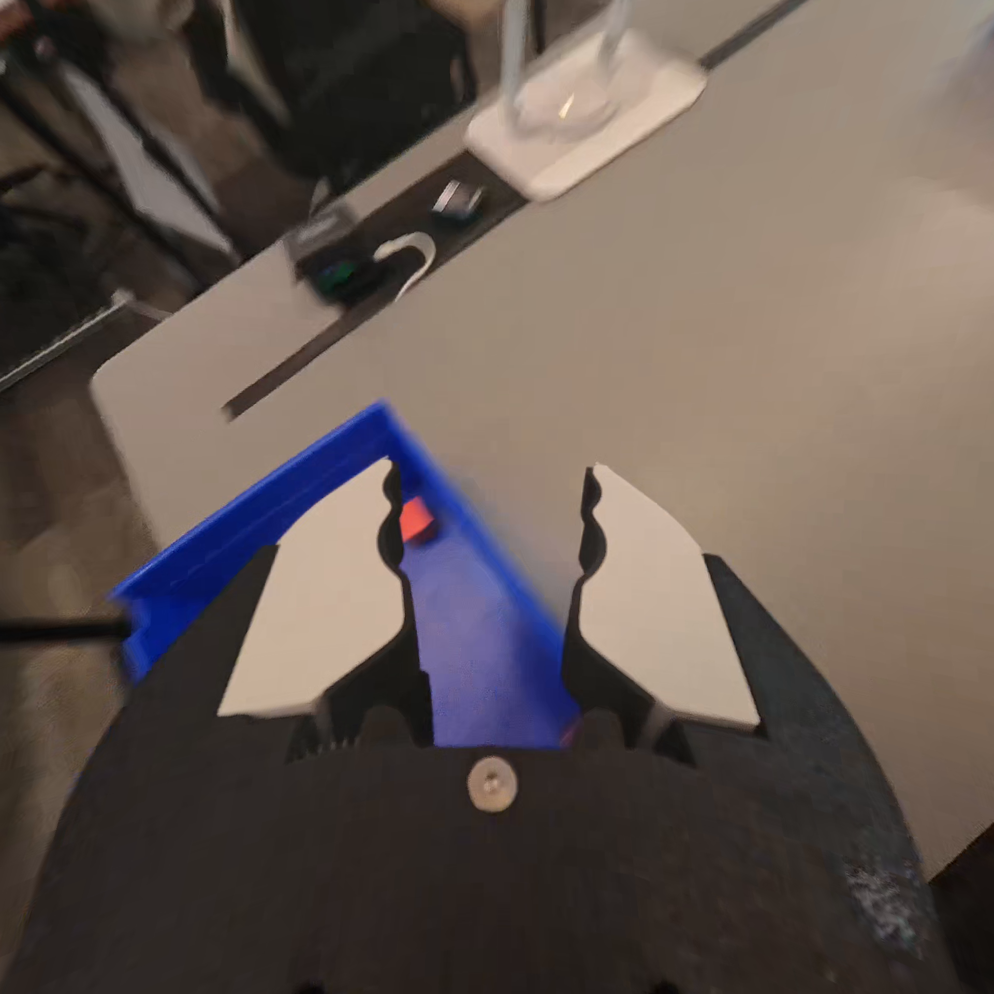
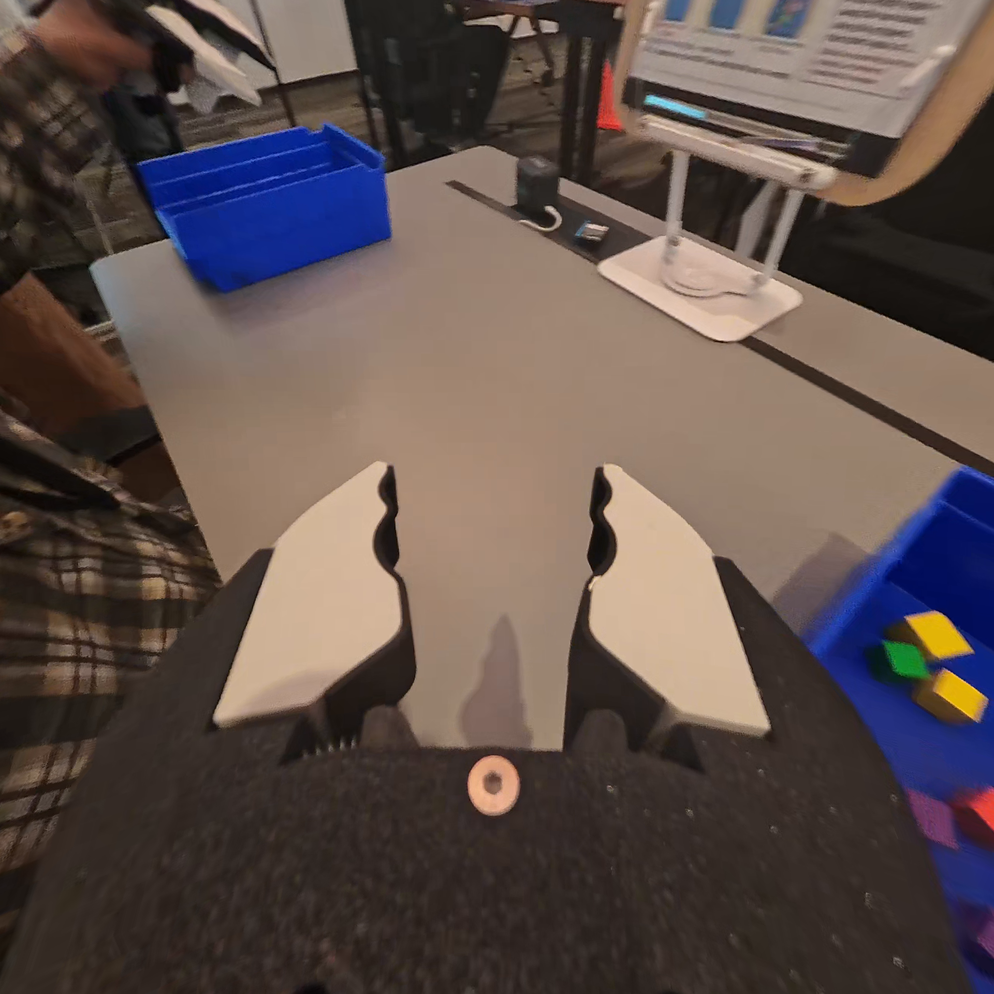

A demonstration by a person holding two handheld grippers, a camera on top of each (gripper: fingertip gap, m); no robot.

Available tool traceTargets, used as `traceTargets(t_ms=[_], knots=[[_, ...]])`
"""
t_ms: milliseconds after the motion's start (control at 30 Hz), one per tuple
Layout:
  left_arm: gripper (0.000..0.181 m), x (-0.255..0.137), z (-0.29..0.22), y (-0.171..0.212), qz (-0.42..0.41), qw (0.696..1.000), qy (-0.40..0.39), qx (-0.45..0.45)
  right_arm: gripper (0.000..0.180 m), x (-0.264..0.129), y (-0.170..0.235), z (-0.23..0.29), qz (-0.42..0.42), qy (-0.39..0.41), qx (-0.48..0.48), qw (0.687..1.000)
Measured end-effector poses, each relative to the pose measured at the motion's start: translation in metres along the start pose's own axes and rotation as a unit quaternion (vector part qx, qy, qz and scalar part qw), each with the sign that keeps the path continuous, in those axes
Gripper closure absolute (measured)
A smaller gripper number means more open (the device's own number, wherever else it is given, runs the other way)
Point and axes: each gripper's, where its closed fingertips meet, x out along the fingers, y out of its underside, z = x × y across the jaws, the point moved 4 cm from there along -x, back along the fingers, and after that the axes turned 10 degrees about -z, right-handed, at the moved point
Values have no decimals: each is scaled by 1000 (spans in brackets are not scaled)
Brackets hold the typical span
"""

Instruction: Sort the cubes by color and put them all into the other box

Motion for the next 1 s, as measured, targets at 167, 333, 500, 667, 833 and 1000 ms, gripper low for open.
traceTargets(t_ms=[167, 333, 500, 667, 833, 1000], knots=[[117, -8, 45, 60, 120, 993, -4, -9, 111, 31, 12, 21, 6, -52, 8, 999], [111, 12, 55, 98, 185, 982, -27, 19, 114, 51, 12, 26, 31, -73, 30, 996], [108, 38, 60, 115, 187, 981, 23, 48, 114, 63, -7, 33, 43, -79, 17, 996], [108, 57, 66, 122, 197, 974, 73, 82, 114, 75, -25, 43, 66, -81, -8, 995], [115, 86, 71, 126, 187, 979, 76, 23, 113, 89, -38, 52, 89, -80, -27, 992], [115, 111, 67, 136, 180, 981, 68, -34, 113, 99, -46, 61, 102, -84, -41, 990]])
